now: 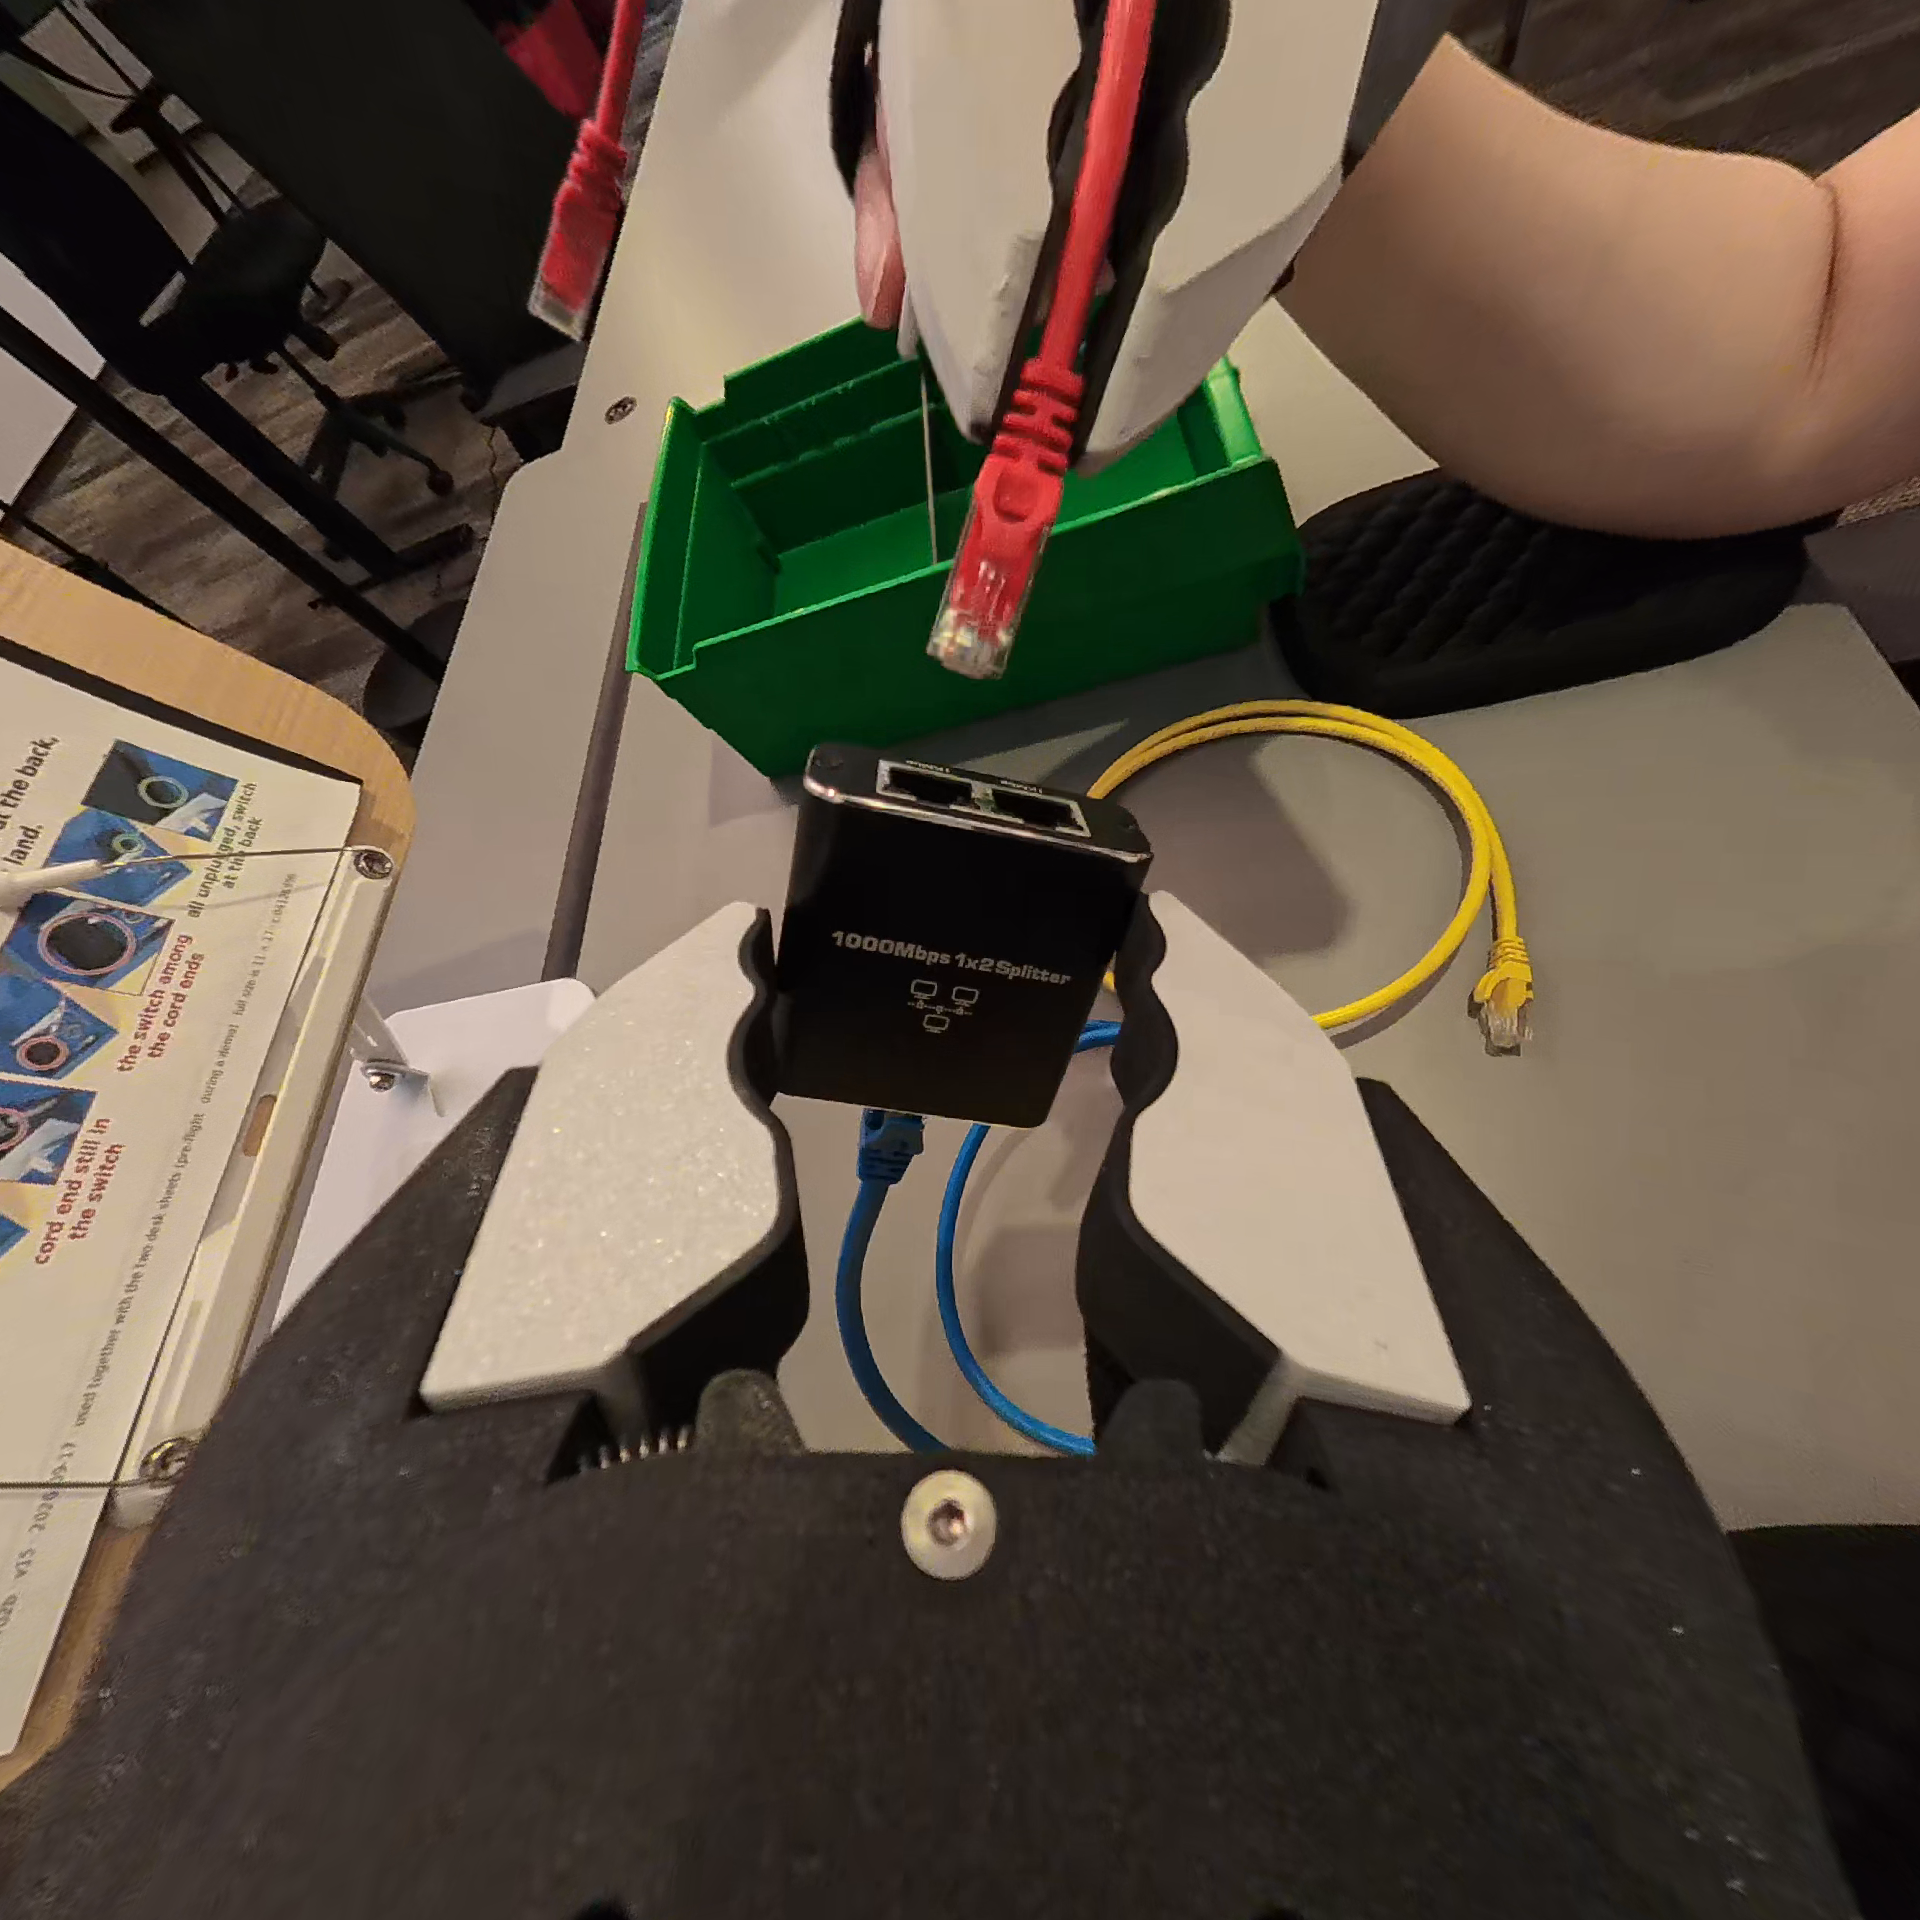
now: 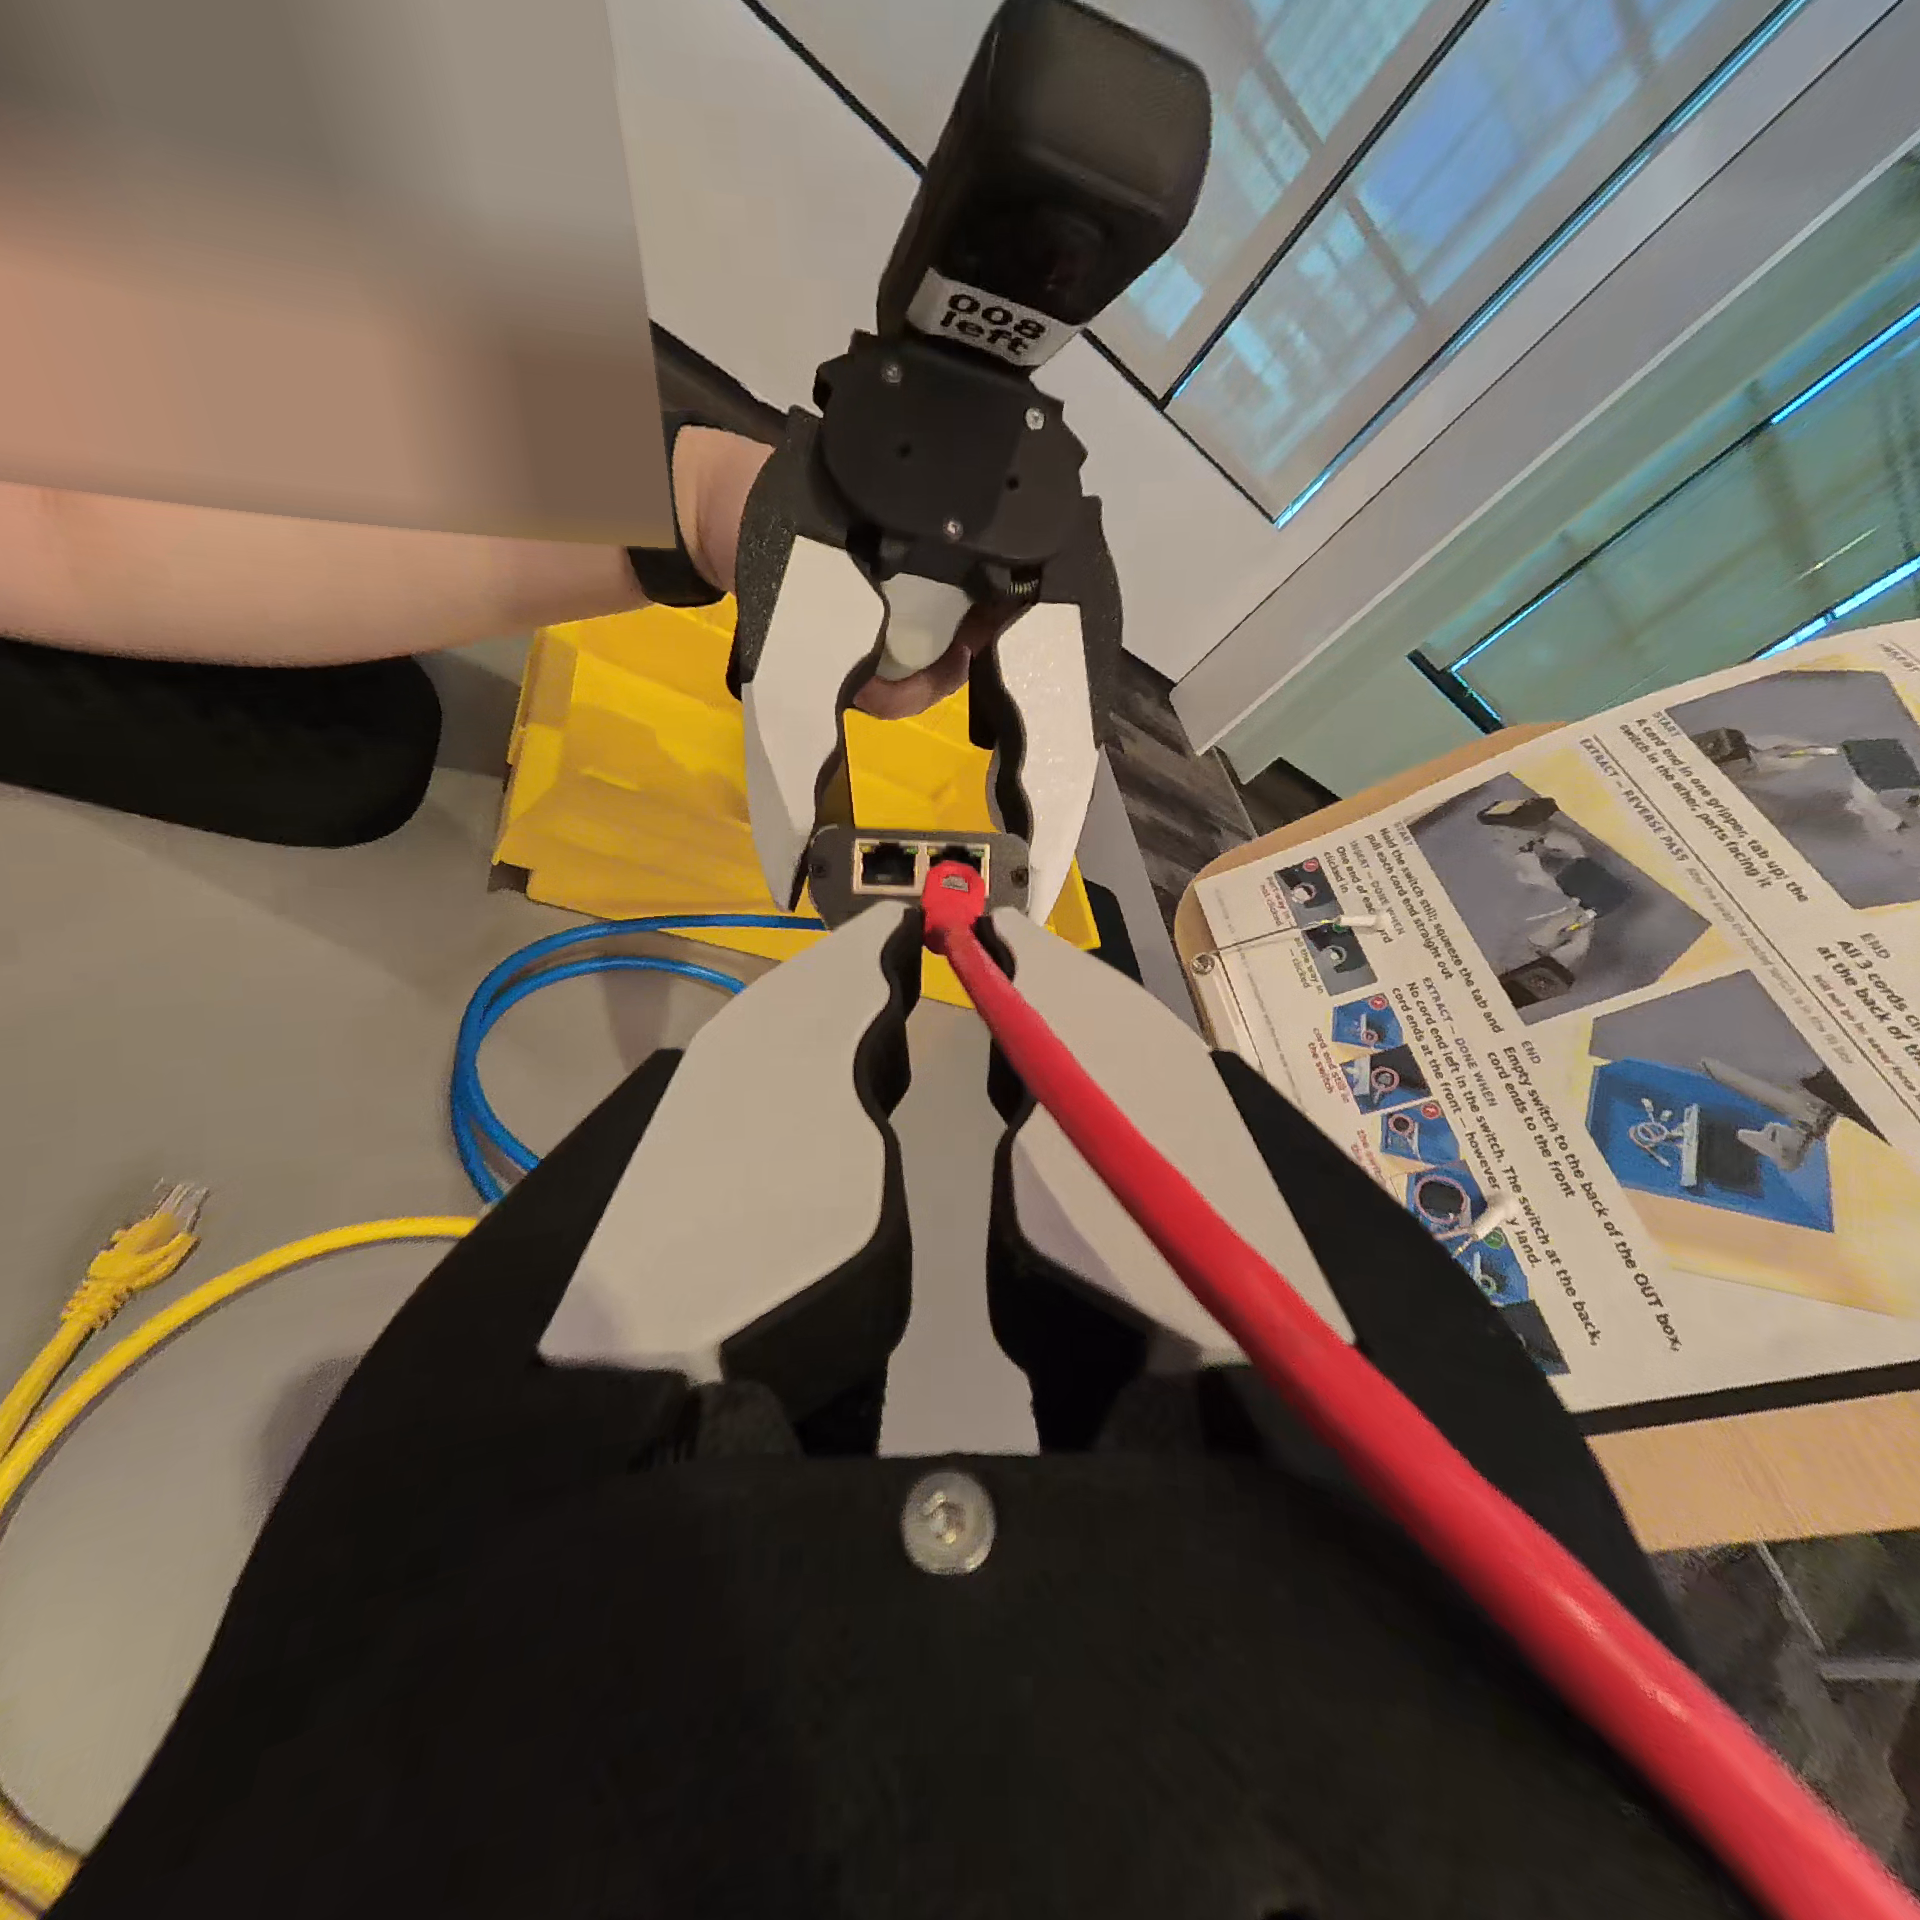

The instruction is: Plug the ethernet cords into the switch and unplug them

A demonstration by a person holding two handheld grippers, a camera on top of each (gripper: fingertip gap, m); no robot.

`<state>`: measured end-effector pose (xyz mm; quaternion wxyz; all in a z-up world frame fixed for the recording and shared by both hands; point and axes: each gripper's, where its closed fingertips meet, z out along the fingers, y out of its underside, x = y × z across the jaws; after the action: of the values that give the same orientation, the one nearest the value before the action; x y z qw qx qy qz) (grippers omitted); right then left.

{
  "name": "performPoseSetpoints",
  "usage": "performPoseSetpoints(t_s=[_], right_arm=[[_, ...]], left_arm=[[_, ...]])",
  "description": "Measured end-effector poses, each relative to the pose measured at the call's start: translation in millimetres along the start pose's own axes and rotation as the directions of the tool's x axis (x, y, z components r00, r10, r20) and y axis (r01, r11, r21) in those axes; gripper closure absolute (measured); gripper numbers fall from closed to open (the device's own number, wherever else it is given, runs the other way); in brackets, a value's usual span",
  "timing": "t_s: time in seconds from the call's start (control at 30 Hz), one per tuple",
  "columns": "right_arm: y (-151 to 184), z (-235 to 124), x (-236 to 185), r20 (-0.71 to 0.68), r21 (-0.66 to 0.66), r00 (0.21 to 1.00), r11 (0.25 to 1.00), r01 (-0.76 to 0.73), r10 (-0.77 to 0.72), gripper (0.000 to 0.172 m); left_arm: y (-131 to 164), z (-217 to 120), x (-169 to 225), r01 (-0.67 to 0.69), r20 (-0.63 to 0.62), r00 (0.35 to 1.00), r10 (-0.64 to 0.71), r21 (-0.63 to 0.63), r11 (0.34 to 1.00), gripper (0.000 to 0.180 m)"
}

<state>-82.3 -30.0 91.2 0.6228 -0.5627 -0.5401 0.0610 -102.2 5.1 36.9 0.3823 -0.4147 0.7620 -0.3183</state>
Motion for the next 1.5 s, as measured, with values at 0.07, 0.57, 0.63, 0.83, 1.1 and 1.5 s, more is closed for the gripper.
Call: performPoseSetpoints(t_s=[0.07, 0.57, 0.63, 0.83, 1.1, 1.5], right_arm=[[-4, 2, -1, 0.003, 0.017, 1.000, 1.000, -0.008, 0.008, 0.161], [9, 11, -18, 0.094, -0.060, 0.995, 0.998, -0.006, 0.012, 0.161], [7, 10, -18, 0.092, -0.037, 0.996, 0.999, 0.002, 0.002, 0.161], [10, 9, -18, 0.109, -0.064, 0.991, 0.996, -0.064, 0.071, 0.161], [14, 5, -13, 0.117, -0.032, 0.983, 0.990, -0.135, 0.138, 0.161], [15, 9, -18, 0.141, -0.046, 0.975, 0.985, -0.165, 0.170, 0.161]], left_arm=[[1, 1, 1, -0.009, 0.002, 1.000, 0.009, -0.020, 1.000, 0.118], [0, 10, 18, -0.047, -0.073, 0.996, 0.044, -0.047, 0.998, 0.118], [0, 12, 21, -0.052, -0.080, 0.996, 0.047, -0.057, 0.997, 0.119], [-7, 8, 23, 0.020, -0.125, 0.992, -0.014, 0.048, 0.999, 0.119], [-11, 13, 20, 0.078, -0.134, 0.989, -0.063, 0.104, 0.992, 0.121], [-10, 14, 28, 0.093, -0.182, 0.980, -0.074, 0.100, 0.991, 0.122]])
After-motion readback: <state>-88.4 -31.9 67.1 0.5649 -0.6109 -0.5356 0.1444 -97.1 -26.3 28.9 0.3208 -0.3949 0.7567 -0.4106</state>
